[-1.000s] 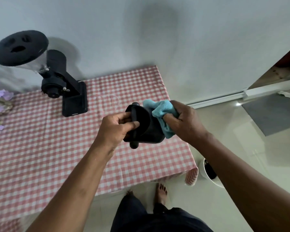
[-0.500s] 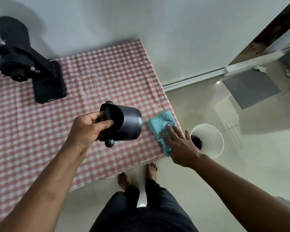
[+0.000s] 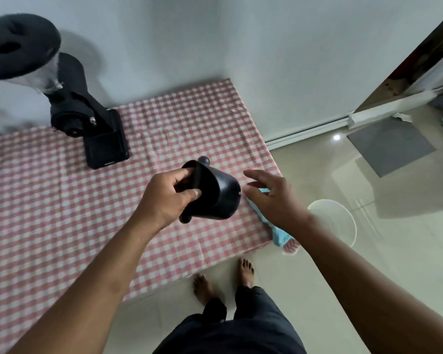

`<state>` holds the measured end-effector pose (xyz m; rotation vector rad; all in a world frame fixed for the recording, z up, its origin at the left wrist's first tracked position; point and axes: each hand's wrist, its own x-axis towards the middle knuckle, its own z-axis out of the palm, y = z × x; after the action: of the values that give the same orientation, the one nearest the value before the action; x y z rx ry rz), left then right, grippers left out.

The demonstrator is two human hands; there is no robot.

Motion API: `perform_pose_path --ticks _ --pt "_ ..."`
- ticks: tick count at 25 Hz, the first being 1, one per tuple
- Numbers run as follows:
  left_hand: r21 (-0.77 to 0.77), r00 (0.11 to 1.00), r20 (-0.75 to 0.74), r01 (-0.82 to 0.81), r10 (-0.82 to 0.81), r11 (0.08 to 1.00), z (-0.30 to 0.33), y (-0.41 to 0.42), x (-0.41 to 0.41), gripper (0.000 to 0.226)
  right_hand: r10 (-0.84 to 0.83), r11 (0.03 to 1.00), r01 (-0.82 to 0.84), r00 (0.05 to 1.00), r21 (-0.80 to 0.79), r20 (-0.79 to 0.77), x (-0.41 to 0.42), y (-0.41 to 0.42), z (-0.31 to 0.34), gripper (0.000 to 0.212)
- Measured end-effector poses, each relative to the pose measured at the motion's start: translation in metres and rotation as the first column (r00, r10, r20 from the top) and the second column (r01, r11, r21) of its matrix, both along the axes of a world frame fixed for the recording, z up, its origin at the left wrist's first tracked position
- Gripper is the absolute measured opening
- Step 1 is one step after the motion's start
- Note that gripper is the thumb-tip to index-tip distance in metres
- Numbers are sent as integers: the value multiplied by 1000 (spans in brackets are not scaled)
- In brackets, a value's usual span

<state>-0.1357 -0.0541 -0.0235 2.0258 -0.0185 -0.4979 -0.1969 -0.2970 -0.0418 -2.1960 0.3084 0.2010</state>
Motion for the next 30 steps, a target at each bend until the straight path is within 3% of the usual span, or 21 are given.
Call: perform_pose_path --ticks 3,7,14,17,19,21,23,25,28,30 --pt "134 983 146 94 -114 986 21 8 4 48 54 994 -59 997 93 56 30 28 35 51" --pt "227 944 249 159 -215 961 38 19 8 47 190 978 -188 982 86 -20 52 46 54 56" --pt "403 888 345 152 -303 902 33 21 18 45 231 973 -230 971 -21 62 81 54 44 13" --pt "384 807 528 52 -266 922 24 26 25 35 150 986 -156 985 57 90 91 57 37 9" --pt "357 752 640 -106 -160 928 18 31 31 32 110 987 -122 988 103 107 99 57 33 10" --pt "318 750 661 -259 -17 912 15 37 31 29 87 986 -104 988 129 130 104 58 30 12" --pt "238 821 536 -369 195 898 14 47 30 28 79 983 -101 987 153 142 108 63 27 13" --pt "221 892 290 -414 346 883 11 58 29 27 87 981 -110 985 160 147 109 70 22 14" --pt "-6 847 -70 -529 528 848 5 75 28 29 99 975 -125 985 183 142 113 87 12 10" --pt "-91 800 -173 -593 574 800 0 85 26 26 105 968 -126 989 215 106 114 98 5 15"
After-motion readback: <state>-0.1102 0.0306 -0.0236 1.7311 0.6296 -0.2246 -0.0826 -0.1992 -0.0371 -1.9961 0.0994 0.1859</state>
